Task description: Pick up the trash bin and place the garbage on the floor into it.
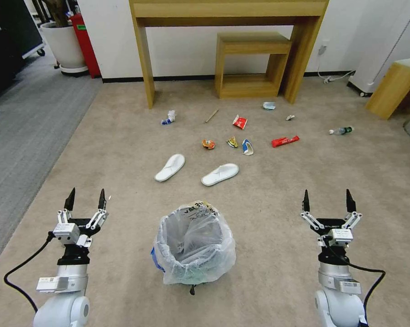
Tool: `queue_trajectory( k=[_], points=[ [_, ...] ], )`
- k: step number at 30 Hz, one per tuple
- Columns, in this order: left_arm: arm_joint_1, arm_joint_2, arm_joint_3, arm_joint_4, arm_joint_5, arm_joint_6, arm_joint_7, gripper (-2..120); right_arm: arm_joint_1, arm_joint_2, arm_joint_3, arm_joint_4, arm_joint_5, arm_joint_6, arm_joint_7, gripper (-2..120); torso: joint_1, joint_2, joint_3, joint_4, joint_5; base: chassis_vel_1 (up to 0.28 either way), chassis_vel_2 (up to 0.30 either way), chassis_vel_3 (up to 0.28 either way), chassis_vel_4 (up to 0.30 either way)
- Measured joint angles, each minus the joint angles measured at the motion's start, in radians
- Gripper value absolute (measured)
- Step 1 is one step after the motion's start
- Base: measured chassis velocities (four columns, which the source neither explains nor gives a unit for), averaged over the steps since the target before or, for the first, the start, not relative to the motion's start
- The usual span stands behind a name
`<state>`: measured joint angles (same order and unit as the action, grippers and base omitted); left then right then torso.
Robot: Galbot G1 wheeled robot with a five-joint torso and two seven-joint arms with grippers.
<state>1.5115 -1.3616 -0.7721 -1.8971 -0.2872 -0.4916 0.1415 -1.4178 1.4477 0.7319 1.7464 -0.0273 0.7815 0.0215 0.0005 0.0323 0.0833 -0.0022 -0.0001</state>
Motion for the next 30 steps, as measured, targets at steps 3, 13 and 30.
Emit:
queue_trajectory(
  k=[3, 13, 30],
  points=[
    [-0.003, 0.0, 0.002, 0.003, -0.001, 0.003, -0.001, 80, 0.005, -0.005, 0.001, -0.008, -0.01, -0.009, 0.024, 100, 0.0, 0.0, 0.0, -0.0001, 0.0, 0.0, 0.0, 0.0, 0.0],
    [-0.009, -0.001, 0.002, 0.012, -0.009, 0.003, -0.004, 78, 0.015, -0.004, -0.002, -0.025, 0.009, -0.001, 0.011, 100, 0.0, 0.0, 0.0, -0.0001, 0.0001, 0.0, 0.0, 0.0, 0.0],
    [-0.013, 0.009, 0.0, 0.024, -0.023, 0.001, -0.004, 78, 0.019, 0.008, -0.015, -0.033, 0.012, 0.005, -0.007, 100, 0.0, 0.0, 0.0, -0.0001, 0.0001, 0.0, 0.0, 0.0, 0.0]
  ],
)
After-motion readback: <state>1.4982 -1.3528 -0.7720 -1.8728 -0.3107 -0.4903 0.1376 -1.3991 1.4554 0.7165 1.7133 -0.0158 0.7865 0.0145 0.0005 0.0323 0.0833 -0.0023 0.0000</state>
